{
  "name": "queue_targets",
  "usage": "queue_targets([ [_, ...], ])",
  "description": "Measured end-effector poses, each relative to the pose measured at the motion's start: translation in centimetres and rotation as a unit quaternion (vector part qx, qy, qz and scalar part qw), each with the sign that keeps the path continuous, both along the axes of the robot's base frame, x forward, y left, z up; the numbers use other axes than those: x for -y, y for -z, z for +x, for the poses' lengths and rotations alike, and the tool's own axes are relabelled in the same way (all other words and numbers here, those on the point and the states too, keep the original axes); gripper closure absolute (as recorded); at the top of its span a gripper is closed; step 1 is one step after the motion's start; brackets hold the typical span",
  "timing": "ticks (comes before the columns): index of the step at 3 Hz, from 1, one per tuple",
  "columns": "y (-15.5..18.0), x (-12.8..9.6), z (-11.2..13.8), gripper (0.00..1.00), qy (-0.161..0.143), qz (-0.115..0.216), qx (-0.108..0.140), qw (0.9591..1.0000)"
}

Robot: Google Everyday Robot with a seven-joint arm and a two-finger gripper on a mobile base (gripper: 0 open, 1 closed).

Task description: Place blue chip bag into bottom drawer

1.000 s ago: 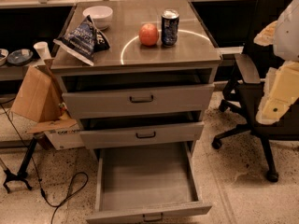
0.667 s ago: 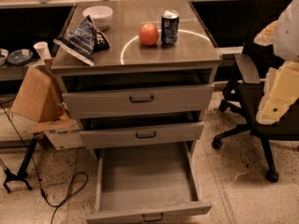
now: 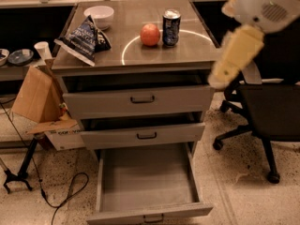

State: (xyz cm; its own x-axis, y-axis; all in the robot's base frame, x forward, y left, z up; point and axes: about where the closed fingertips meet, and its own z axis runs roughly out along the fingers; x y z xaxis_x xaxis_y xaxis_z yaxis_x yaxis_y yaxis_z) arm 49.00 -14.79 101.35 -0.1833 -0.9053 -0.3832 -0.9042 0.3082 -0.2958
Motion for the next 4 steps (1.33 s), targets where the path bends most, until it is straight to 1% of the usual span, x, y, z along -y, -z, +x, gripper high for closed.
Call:
queue_targets([
  [1,-2.9,-5.7,3.6,0.00,-0.004,0.075,0.021,0.9970],
  [2,-4.3,-12.0,6.7,0.00,-0.004,0.127,0.006,0.9918],
  [3,-5.4,-18.8,8.6,0.00,0.004,0.163,-0.010,0.9865],
  [4,-5.8,-24.3,10.9,0.00,0.034,0.196,-0.024,0.9798],
])
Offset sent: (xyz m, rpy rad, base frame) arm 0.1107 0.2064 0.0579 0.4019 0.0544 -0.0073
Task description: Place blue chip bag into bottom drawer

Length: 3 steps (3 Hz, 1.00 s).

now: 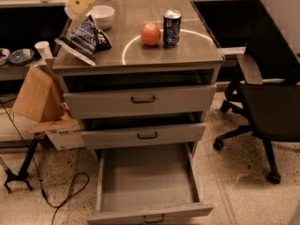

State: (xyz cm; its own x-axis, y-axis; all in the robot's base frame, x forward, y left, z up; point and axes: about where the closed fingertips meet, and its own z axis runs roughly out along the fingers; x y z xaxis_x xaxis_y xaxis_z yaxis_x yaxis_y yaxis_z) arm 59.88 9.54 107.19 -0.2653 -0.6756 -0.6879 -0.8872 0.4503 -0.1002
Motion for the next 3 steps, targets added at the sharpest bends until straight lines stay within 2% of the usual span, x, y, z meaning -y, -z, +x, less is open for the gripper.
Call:
queue_targets([
  [2,0.1,-0.5,-0.3,0.00,0.012,0.010,-0.014,0.9998],
  [3,2.6,-2.5,0.5,0.00,0.037,0.013,-0.025,0.9989],
])
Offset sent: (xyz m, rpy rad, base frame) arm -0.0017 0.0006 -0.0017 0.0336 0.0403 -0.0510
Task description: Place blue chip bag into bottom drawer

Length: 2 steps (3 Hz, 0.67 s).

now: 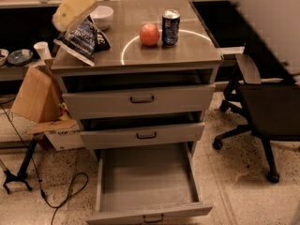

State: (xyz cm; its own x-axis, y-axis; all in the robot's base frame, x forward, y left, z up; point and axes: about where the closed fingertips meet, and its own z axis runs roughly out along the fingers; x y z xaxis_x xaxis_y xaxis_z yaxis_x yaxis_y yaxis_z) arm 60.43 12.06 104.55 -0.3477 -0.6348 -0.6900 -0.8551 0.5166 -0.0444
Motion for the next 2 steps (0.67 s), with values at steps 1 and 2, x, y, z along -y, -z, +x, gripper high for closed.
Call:
queue_targets([
  [1,6.8,-5.3,4.4,0.00,0.061,0.009,0.001,0.9981],
  [2,10.8,-7.3,6.7,0.00,0.112,0.010,0.010,0.9936],
])
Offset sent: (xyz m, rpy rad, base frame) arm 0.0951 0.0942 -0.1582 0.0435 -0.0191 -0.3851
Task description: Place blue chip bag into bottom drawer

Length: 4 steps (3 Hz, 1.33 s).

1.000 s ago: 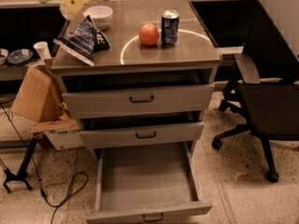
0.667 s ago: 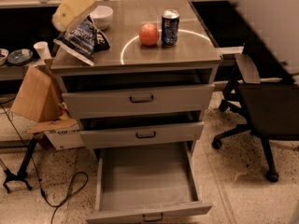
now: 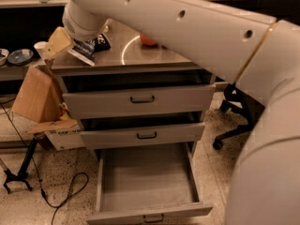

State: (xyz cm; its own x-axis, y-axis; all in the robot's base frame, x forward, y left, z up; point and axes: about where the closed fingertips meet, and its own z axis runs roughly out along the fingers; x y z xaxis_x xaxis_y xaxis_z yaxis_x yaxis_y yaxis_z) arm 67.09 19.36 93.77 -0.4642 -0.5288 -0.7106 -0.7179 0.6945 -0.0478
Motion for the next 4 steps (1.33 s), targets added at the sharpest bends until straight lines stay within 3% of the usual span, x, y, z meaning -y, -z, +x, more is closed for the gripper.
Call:
queue_targets([
  [1,2.6,-1.0,3.2,0.00,0.054,-0.019,0.017,0.9982],
  [2,5.3,-0.4,6.3,0.00,0.101,-0.043,0.026,0.9936],
  [3,5.3,-0.5,6.3,0.00,0.101,-0.043,0.026,0.9936],
  [4,6.0,-1.3,8.3,0.00,0.119,-0.028,0.026,0.9922],
])
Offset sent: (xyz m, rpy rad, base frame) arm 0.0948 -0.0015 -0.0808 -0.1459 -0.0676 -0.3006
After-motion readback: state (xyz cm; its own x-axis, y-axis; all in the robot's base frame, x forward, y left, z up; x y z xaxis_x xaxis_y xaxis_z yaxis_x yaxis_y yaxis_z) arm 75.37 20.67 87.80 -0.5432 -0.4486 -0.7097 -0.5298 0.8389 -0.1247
